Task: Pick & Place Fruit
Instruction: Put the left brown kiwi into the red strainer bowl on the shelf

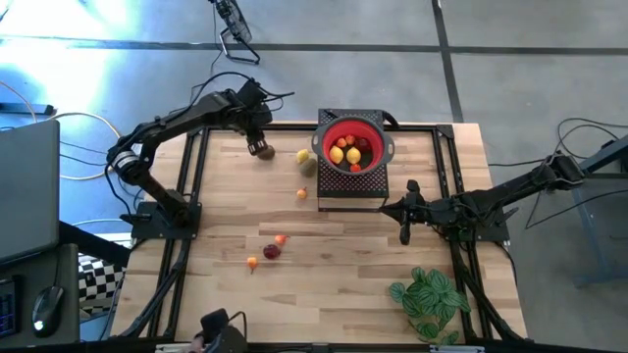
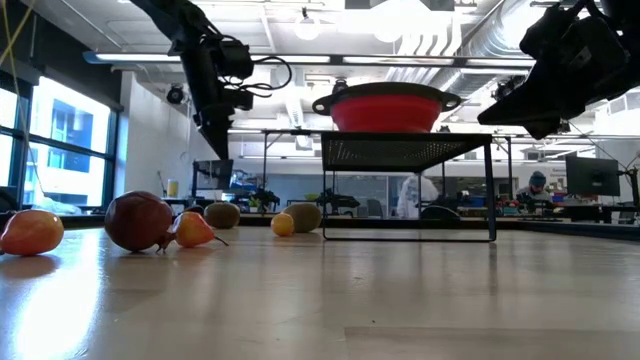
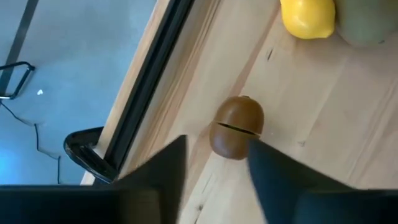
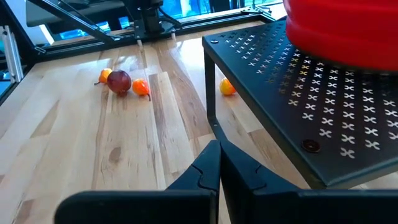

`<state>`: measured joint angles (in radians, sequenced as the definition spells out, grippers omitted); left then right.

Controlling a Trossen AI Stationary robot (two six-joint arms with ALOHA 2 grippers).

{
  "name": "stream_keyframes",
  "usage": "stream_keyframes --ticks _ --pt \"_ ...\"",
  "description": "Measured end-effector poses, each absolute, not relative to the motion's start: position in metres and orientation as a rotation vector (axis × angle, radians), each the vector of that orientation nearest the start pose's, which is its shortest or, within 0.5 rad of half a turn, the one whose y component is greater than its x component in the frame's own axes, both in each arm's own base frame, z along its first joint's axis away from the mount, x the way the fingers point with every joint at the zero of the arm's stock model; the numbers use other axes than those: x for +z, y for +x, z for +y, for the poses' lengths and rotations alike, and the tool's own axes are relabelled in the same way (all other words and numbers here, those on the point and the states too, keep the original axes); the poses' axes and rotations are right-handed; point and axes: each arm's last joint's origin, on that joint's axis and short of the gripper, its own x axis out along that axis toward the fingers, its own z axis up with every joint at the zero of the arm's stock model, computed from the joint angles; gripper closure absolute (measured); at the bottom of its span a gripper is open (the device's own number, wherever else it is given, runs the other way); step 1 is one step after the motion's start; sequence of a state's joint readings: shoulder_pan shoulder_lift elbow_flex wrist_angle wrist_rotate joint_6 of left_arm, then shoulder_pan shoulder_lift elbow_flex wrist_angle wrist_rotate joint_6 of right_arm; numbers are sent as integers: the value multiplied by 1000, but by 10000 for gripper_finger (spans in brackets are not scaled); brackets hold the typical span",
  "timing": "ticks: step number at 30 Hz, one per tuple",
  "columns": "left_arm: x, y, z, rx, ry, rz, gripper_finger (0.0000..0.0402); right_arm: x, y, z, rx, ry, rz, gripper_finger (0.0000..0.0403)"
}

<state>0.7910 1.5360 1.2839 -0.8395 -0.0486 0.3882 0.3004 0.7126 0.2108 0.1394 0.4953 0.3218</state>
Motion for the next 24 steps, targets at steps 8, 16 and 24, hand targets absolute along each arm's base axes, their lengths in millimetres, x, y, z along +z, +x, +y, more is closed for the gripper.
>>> stream_keyframes --ticks 8,16,24 --pt "278 216 219 502 -90 1145 68 178 148 32 -244 177 300 401" --pt "278 218 217 423 -161 1087 10 178 148 32 -244 177 300 401" --pt "266 218 216 415 -171 1109 16 178 148 32 -244 177 300 401"
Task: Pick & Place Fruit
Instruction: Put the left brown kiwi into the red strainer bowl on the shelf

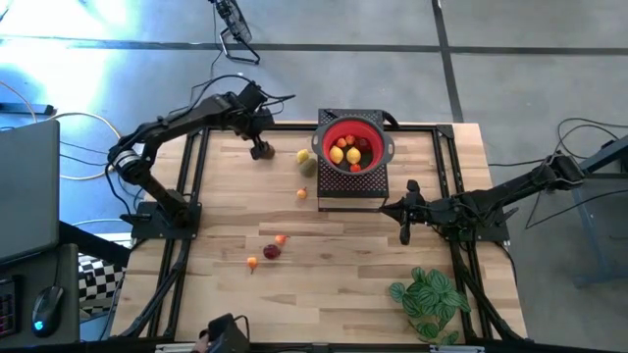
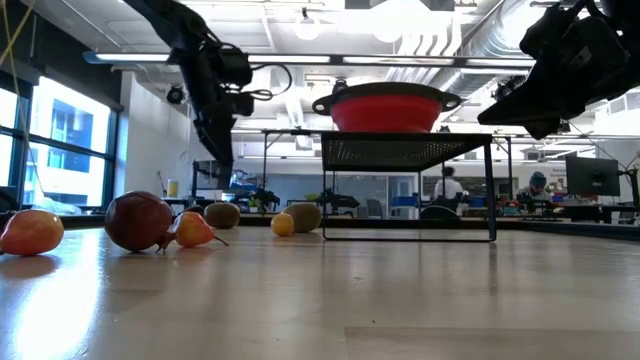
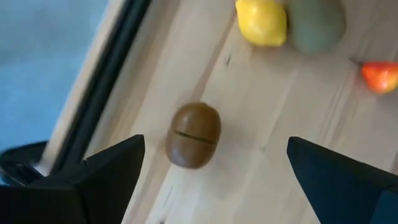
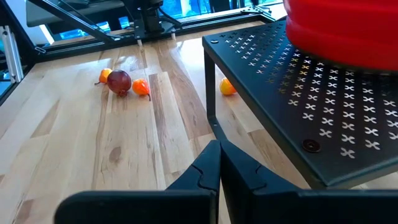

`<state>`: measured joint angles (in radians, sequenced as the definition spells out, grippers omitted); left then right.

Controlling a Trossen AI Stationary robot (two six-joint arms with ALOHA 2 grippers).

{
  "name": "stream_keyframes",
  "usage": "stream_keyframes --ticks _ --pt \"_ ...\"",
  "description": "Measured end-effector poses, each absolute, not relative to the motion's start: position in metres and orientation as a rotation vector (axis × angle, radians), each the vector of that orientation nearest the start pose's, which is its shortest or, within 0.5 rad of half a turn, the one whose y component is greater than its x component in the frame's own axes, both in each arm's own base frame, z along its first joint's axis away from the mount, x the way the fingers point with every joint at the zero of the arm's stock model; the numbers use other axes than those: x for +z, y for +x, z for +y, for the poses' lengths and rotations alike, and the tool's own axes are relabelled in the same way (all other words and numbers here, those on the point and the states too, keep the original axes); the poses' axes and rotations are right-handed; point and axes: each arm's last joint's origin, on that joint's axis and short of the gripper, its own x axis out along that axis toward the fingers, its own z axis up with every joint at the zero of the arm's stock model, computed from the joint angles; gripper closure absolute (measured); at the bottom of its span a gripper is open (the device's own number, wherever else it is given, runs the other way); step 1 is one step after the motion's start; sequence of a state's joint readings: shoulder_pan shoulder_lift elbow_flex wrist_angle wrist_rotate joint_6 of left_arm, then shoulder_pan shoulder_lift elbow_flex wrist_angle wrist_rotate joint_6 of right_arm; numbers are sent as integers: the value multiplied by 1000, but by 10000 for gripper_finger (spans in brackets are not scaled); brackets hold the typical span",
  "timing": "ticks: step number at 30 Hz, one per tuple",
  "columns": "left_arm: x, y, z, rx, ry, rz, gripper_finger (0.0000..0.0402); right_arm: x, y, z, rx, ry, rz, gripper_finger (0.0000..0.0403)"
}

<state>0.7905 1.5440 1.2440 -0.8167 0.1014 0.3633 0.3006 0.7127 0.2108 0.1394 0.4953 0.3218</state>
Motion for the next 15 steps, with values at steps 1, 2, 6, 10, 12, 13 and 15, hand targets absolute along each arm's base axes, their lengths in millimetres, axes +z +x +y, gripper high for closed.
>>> stream_keyframes --ticks 1,2,6,10,12,13,15 --pt "261 217 216 411 -169 1119 16 178 148 32 -244 177 300 401" --pt "257 217 215 405 -166 1125 16 178 148 32 -243 177 300 401" --pt "241 214 209 375 -176 1172 16 178 148 32 -243 177 300 401" --pt "229 219 202 343 -133 1158 16 178 148 32 -243 177 300 401" --pt "224 223 200 325 -82 1140 16 178 148 32 -244 177 300 401" --pt "221 224 199 319 -61 1135 16 178 148 32 -244 177 299 401" --pt "216 225 198 313 -37 1127 16 178 148 32 -246 189 298 401"
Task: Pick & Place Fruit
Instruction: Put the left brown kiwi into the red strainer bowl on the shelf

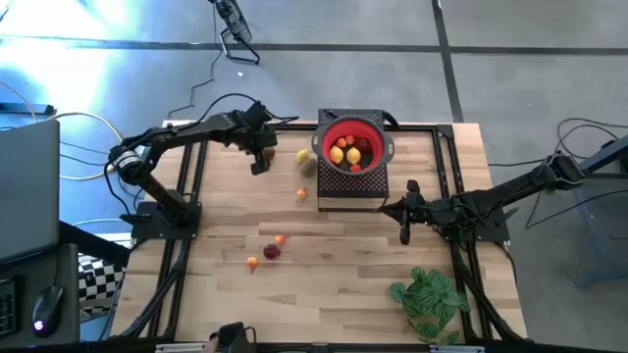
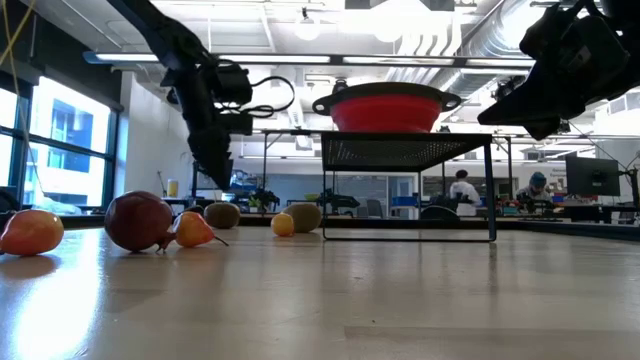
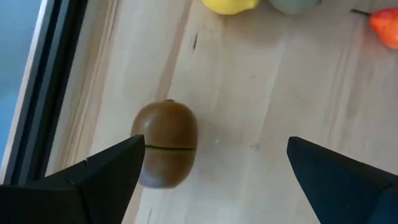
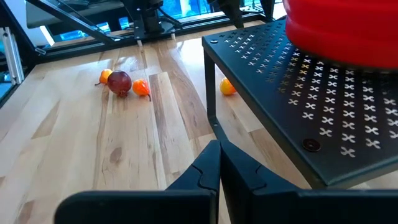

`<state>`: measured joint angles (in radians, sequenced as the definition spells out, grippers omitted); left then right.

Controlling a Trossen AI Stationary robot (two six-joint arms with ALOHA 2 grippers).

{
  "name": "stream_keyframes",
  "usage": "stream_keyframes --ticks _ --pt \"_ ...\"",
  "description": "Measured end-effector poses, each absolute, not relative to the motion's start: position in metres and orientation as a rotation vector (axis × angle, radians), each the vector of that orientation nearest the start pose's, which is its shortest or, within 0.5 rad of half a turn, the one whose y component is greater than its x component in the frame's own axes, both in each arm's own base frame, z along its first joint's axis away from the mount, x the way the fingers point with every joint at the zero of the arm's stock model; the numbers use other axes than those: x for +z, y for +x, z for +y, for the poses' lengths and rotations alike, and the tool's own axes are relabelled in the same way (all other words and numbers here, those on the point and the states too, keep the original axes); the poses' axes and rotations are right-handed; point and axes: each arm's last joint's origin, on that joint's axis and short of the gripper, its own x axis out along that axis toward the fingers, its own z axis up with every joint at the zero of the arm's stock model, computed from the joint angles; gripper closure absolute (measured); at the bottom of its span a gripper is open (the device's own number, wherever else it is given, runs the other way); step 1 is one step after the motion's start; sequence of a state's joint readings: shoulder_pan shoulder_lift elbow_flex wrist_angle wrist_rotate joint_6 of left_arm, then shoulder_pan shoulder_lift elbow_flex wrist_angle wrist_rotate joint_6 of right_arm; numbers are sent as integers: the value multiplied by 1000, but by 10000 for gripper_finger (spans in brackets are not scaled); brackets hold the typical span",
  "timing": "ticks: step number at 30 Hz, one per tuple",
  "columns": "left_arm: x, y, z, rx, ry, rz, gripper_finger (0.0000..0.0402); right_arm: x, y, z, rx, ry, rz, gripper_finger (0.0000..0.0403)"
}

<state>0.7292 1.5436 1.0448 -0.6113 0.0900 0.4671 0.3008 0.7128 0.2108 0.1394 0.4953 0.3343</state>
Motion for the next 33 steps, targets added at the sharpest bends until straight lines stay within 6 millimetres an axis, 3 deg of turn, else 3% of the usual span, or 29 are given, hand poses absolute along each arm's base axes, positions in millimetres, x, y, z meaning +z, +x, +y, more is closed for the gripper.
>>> stream_keyframes --ticks 12,22,33 --pt "214 223 201 381 0 1149 16 178 148 32 -247 200 297 401" --pt "180 228 213 386 -42 1264 16 178 148 32 -247 199 297 401" --pt "176 233 220 419 -16 1223 16 178 148 31 -250 194 297 401"
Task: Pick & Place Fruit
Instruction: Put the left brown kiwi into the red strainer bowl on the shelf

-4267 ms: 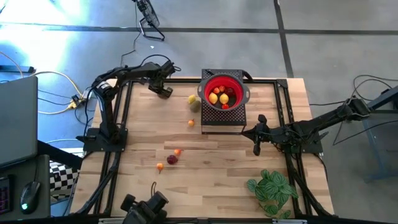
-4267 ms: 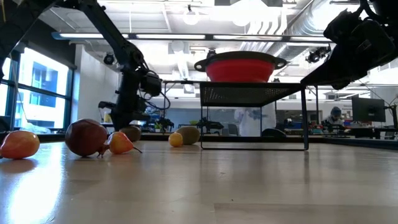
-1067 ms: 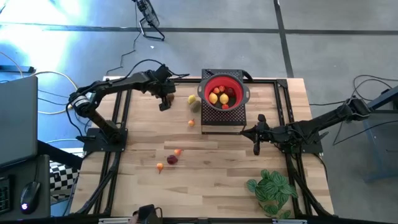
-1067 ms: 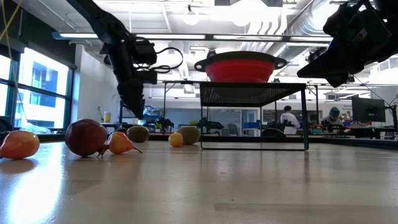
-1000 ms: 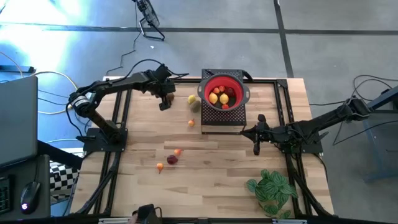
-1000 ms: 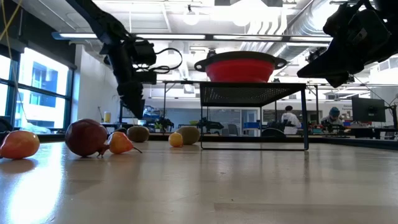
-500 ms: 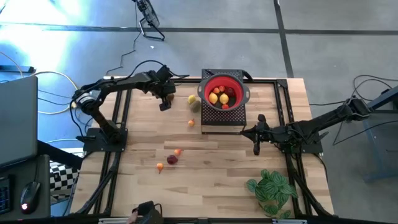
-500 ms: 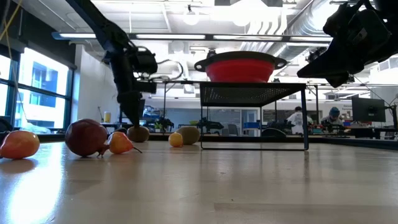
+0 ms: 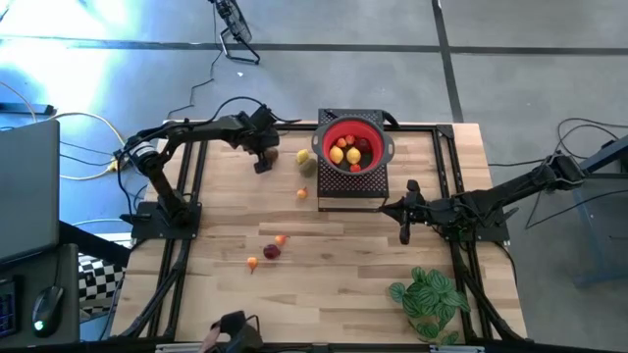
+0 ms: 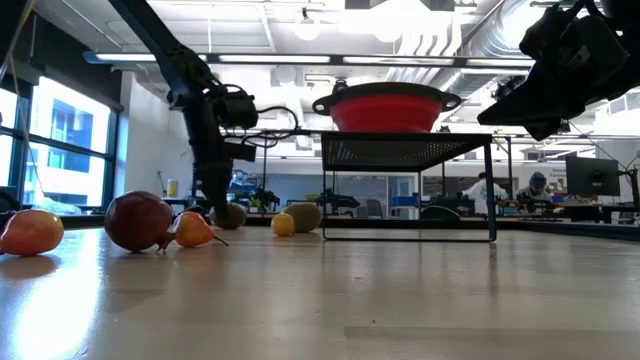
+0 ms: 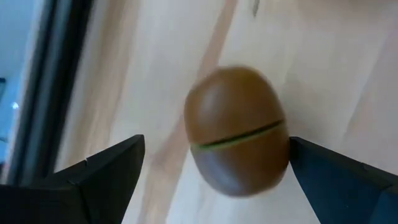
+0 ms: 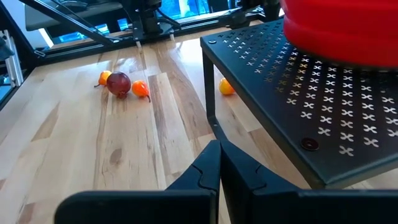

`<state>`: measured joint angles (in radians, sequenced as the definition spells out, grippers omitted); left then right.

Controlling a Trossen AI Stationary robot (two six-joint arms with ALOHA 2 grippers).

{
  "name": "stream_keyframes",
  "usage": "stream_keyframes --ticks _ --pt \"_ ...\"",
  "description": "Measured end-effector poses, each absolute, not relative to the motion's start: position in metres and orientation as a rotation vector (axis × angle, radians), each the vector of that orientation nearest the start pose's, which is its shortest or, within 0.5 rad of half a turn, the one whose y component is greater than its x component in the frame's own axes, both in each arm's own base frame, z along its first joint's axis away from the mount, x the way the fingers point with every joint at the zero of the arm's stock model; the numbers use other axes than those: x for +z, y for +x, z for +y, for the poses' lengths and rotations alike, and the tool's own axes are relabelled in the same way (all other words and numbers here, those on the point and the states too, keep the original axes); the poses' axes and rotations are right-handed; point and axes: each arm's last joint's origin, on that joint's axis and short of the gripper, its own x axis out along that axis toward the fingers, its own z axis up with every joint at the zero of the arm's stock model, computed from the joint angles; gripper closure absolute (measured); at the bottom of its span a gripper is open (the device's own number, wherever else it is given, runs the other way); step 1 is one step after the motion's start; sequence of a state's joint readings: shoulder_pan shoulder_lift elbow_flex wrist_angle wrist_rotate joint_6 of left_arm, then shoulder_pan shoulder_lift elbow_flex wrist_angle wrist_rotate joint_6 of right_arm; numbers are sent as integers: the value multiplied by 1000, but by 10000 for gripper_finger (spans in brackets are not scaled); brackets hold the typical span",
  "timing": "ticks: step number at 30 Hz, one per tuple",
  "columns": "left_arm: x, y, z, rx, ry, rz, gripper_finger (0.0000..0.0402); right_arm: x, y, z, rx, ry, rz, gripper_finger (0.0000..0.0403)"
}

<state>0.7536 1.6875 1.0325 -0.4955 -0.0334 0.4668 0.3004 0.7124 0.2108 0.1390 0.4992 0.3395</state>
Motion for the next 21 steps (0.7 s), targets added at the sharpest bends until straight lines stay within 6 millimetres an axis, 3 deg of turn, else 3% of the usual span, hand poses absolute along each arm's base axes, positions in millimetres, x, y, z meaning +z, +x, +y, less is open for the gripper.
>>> stream_keyframes --ticks 15,21 --pt "177 238 221 399 -87 1136 16 178 148 31 -250 191 297 401" --pt "161 241 224 399 -135 1177 16 178 148 32 -249 191 297 401"
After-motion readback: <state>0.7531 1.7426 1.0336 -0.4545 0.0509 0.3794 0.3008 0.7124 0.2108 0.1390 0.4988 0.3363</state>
